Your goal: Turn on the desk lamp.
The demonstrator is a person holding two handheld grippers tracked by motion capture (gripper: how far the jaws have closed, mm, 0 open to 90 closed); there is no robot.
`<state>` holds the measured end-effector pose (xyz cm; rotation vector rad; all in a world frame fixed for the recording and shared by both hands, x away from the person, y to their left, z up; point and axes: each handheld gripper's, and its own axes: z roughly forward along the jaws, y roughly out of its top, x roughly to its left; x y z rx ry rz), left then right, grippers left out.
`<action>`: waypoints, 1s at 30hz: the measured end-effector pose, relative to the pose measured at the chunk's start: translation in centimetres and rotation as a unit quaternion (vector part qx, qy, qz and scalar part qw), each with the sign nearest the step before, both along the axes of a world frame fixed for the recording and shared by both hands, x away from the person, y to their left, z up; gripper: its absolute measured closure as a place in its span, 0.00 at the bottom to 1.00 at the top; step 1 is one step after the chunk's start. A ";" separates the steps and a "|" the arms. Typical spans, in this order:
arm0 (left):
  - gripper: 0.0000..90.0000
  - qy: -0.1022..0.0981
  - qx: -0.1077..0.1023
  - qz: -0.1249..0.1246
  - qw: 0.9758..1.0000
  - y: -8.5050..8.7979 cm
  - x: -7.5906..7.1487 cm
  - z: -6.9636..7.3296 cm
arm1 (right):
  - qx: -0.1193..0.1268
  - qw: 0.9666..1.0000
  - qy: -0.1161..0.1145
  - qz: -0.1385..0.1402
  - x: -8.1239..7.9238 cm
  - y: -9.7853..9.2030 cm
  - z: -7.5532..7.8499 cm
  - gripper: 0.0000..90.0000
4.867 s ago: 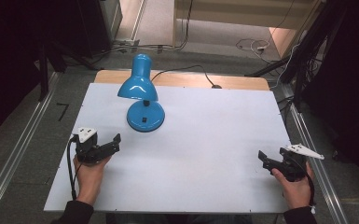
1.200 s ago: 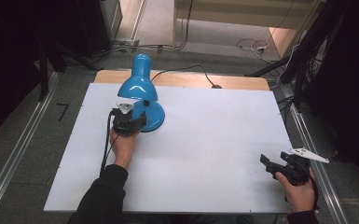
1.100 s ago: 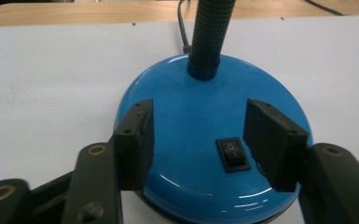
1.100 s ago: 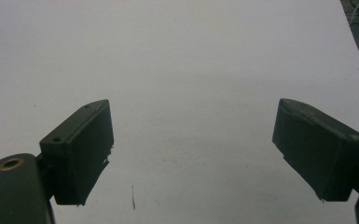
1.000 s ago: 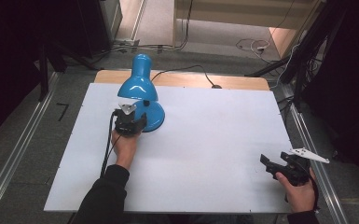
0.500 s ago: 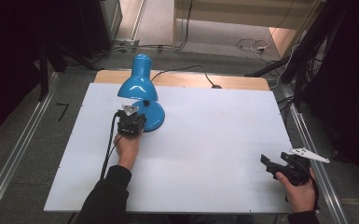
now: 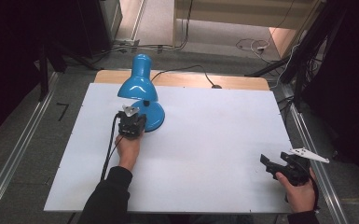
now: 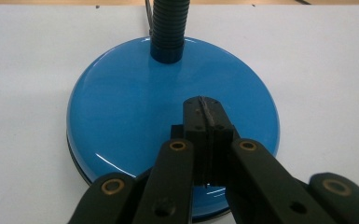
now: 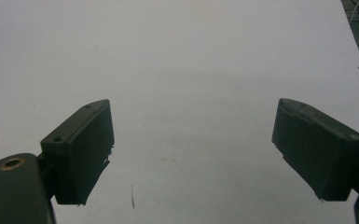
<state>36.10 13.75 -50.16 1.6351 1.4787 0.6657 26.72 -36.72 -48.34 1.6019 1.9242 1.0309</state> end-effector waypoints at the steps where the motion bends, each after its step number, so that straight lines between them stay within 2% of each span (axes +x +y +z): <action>1: 1.00 -0.002 0.001 0.001 1.000 -0.1 0.0 0.0 | 0.001 1.000 0.001 -0.001 0.0 0.0 0.0 0.13; 30: 1.00 -0.003 0.007 0.005 1.000 -0.2 -0.3 0.0 | 0.002 1.000 0.001 0.001 0.0 0.0 0.0 0.13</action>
